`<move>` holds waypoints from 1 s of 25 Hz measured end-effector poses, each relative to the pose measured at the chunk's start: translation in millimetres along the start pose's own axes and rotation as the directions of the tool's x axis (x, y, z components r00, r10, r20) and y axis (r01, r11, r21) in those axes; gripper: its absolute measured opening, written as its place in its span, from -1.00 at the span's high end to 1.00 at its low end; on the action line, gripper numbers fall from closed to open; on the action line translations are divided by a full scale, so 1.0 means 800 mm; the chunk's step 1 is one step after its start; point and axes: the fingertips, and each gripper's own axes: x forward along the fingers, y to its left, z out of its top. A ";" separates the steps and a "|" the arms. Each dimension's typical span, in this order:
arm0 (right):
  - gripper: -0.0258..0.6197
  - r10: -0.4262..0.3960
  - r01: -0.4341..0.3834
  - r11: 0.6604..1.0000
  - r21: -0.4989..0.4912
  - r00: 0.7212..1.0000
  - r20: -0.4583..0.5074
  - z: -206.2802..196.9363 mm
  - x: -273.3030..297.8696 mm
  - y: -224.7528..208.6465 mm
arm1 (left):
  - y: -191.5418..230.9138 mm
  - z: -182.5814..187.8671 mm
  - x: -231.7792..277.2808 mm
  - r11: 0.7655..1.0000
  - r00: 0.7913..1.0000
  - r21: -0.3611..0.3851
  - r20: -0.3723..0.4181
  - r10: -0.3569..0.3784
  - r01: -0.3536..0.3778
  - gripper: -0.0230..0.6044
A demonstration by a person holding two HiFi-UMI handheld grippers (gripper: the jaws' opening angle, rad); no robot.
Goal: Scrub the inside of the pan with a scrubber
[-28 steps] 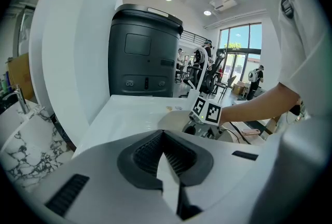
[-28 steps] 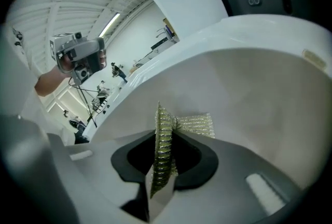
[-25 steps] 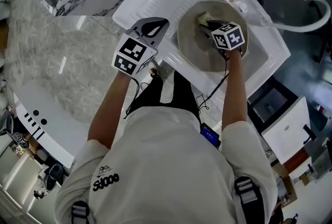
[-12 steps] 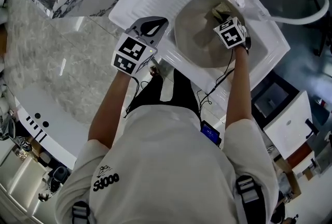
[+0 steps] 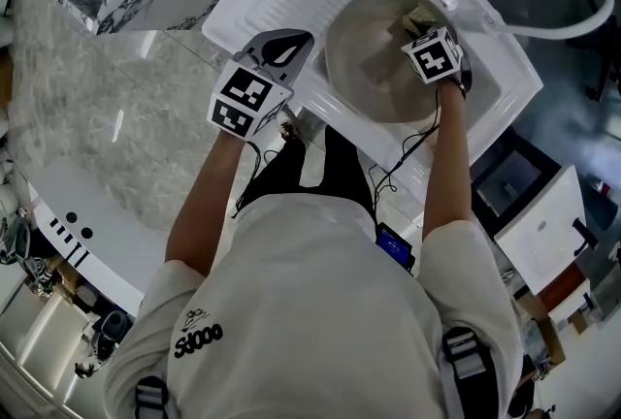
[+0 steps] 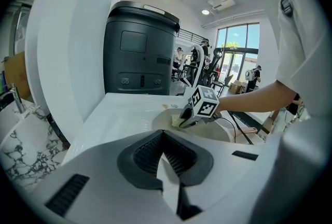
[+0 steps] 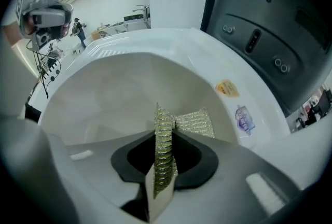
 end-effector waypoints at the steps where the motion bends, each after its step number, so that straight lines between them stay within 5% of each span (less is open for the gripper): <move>1: 0.67 0.010 -0.010 1.000 0.013 1.000 -0.009 -0.004 0.003 0.001 | 0.000 0.000 0.000 1.000 1.000 0.000 0.000 0.001 -0.001 0.93; 16: 0.67 0.277 -0.264 0.952 0.152 0.959 -0.066 -0.045 -0.003 0.082 | 0.000 -0.009 -0.003 1.000 1.000 -0.011 -0.012 -0.006 0.006 0.93; 25: 0.67 0.521 -0.499 0.851 0.163 0.843 -0.137 -0.088 -0.035 0.160 | 0.000 -0.021 -0.003 1.000 1.000 -0.018 -0.026 -0.013 0.012 0.93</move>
